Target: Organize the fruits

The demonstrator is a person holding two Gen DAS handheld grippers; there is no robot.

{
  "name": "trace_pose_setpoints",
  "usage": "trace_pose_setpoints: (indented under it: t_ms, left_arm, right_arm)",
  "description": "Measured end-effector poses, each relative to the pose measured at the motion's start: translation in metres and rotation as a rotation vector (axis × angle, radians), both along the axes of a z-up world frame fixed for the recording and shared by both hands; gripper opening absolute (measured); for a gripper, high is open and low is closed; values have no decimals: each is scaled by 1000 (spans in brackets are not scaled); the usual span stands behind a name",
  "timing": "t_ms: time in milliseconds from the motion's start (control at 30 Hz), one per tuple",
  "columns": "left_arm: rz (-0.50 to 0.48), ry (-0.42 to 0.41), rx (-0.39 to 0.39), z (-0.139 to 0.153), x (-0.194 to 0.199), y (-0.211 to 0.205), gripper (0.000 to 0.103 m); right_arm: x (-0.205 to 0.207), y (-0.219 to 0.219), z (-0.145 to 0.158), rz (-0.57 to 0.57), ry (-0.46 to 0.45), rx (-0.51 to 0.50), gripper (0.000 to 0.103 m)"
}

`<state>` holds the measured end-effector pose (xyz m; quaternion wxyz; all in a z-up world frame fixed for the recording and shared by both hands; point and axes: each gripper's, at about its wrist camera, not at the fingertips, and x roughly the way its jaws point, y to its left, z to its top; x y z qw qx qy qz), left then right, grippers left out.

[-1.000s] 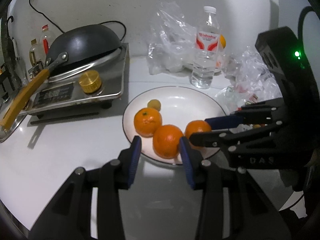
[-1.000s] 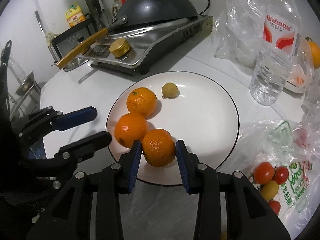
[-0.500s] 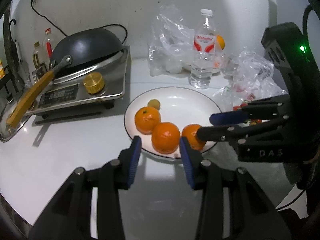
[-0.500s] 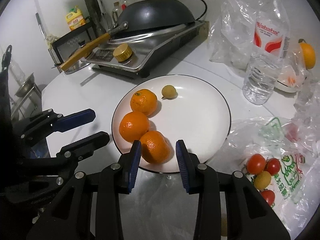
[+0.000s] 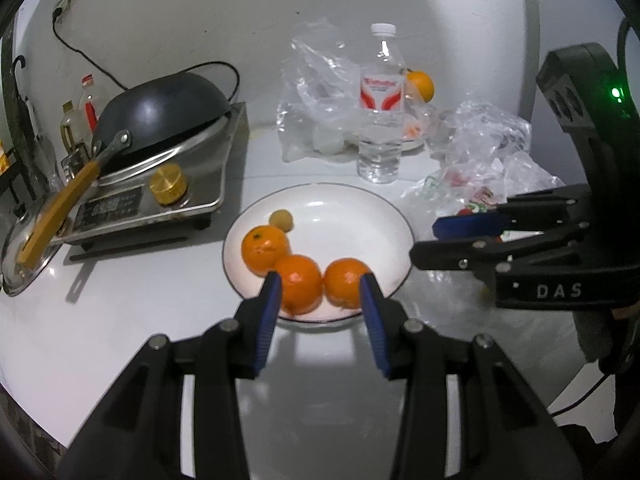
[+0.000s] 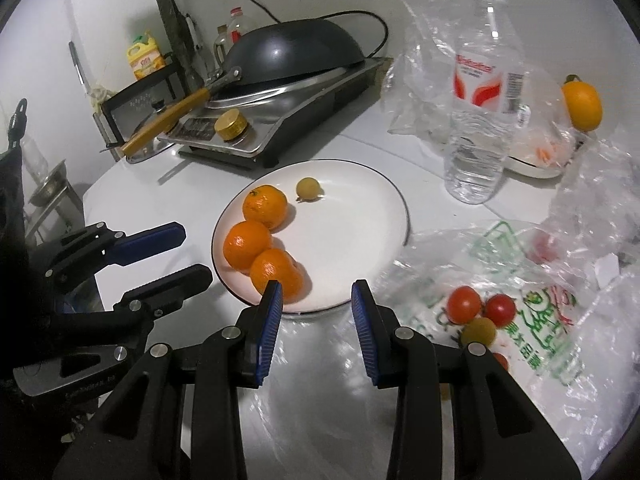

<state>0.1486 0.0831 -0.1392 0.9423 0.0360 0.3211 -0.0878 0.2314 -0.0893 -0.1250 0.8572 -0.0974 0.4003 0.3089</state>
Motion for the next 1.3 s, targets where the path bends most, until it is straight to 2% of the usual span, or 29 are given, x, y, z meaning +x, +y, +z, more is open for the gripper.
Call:
trace_pose_setpoints:
  t_ms: [233,333,967,1300]
  left_arm:
    - [-18,-3,5,4,1,-19,43]
    - [-29,-4,6,5,1,-28,54]
    - [-132,21,45,4,10,-88,54]
    - [-189,47,53,-2,21,-114,54]
  right_arm:
    - [-5,-29,3,-41,-15,12,38]
    - [-6,-45,4,-65,-20,18,38]
    - [3,-117,-8,-173,-13,32,38]
    - [13,-134,-22,-197,28,41,38]
